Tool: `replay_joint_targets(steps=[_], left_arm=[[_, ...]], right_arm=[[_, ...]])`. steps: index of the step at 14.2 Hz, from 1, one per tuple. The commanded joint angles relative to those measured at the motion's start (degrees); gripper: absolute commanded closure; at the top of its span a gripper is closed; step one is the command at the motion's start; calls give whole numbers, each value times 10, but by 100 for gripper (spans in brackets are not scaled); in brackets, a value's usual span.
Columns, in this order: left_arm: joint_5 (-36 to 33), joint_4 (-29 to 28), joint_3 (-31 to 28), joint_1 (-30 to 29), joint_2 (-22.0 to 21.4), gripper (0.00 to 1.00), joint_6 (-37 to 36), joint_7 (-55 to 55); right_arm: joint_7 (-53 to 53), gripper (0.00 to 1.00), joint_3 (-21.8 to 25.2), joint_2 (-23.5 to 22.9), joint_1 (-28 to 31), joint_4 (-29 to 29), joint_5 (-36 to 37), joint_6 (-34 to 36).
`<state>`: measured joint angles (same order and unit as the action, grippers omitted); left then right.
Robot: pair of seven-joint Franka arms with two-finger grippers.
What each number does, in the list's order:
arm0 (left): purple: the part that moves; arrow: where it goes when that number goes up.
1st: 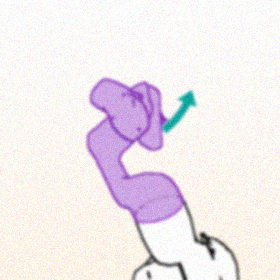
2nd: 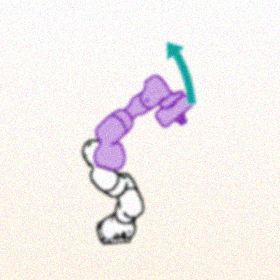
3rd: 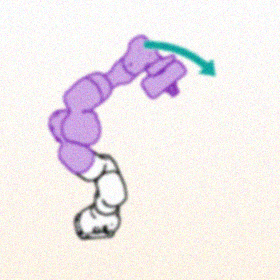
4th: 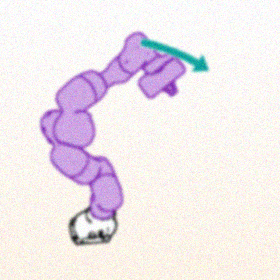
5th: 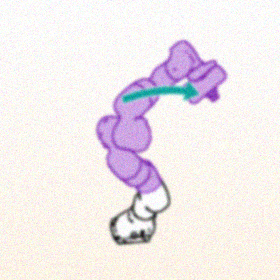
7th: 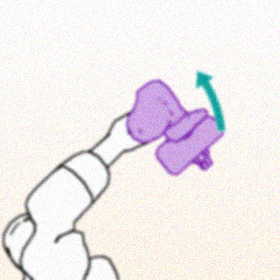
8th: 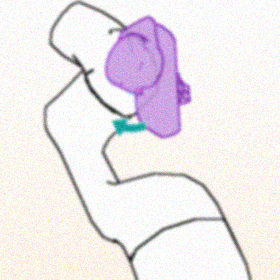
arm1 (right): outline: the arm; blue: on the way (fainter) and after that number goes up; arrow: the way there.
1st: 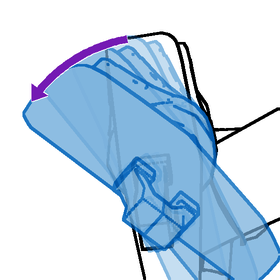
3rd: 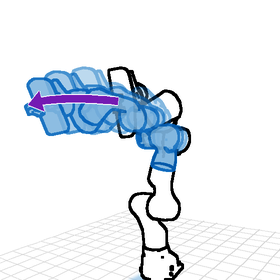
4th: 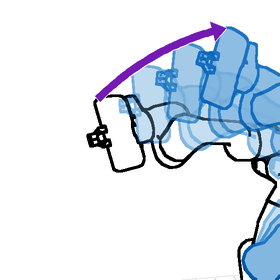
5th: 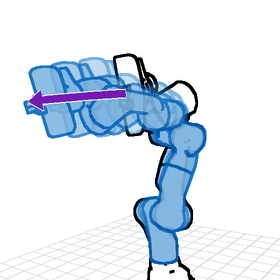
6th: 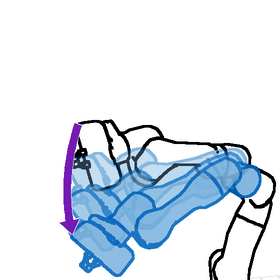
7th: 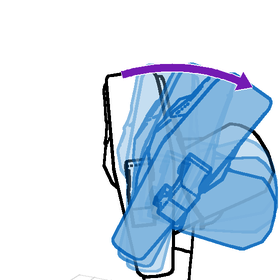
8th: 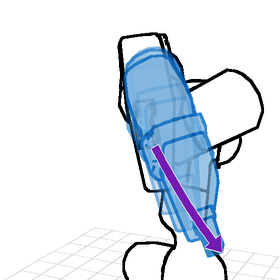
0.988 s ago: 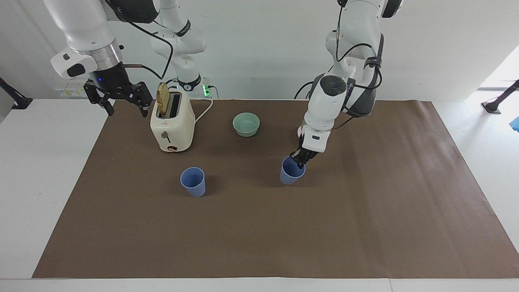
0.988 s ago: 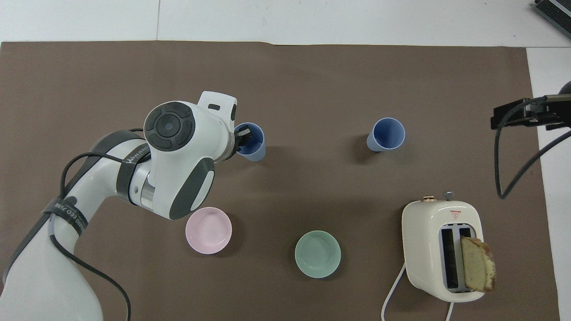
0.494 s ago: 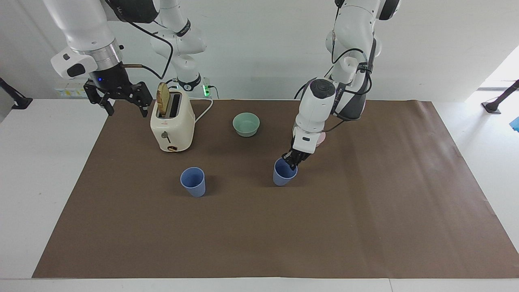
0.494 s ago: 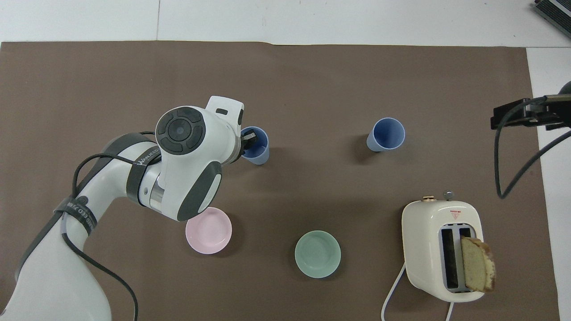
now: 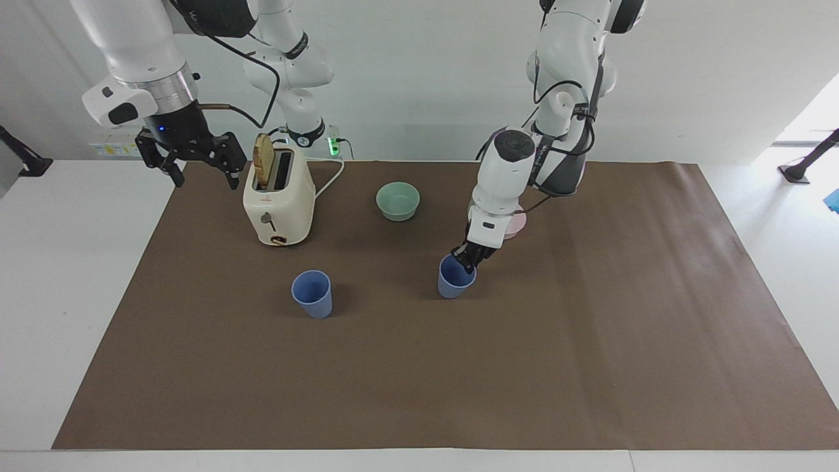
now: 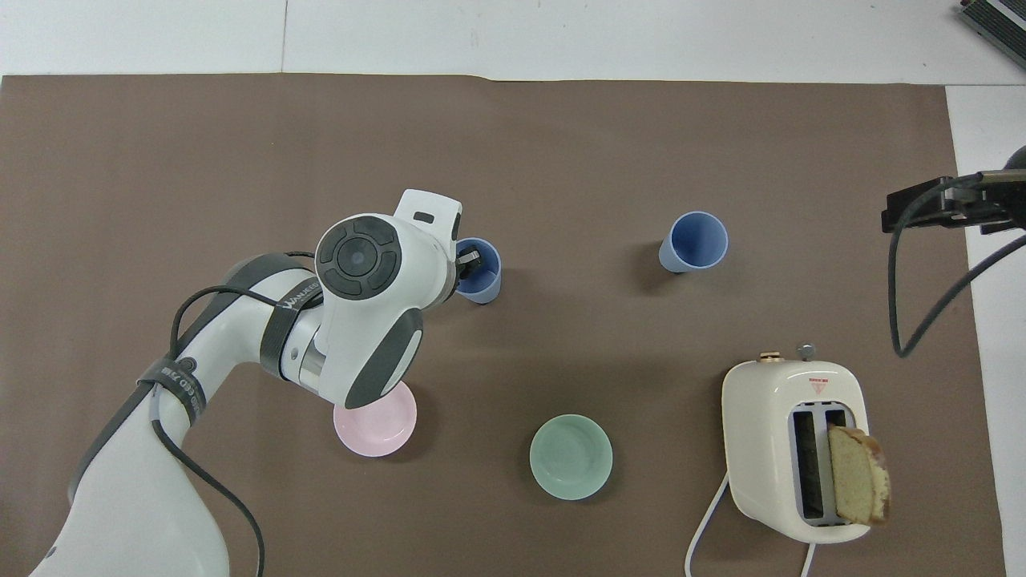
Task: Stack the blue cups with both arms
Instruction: 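Set the blue cup down, open the left gripper and withdraw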
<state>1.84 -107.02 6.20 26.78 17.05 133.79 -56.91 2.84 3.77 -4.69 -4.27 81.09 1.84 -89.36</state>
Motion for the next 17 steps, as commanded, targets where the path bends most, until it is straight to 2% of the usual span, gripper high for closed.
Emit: replay_joint_targets(steps=[1,2,3,4,6,9,11,14,17], left_arm=[[-13,-16,-9,12,-9,73,18,-20],[-13,-16,-9,12,-9,47,18,-20],[-13,-13,-10,11,-9,12,15,-20],[-14,-8,-11,8,-8,0,7,-19],[-14,-4,-15,3,-14,0,-3,-15],[-15,29,-15,-18,-40,0,-72,-4],[-14,30,-15,-44,-75,0,-103,33],[-12,29,-15,-97,-135,0,-179,129],[-12,30,-16,-147,-168,0,-235,256]], right_arm=[[-9,0,-3,8,5,9,-2,4],[-9,0,-2,8,5,9,-3,4],[-9,0,-2,8,5,9,-3,4],[-9,0,-2,8,5,9,-3,3],[-9,0,-3,8,5,9,-3,4],[-10,0,-3,9,4,9,-3,6],[-9,0,-2,9,5,9,-3,5],[-9,0,-3,9,5,12,-3,0],[-15,0,-3,16,5,34,-11,-21]])
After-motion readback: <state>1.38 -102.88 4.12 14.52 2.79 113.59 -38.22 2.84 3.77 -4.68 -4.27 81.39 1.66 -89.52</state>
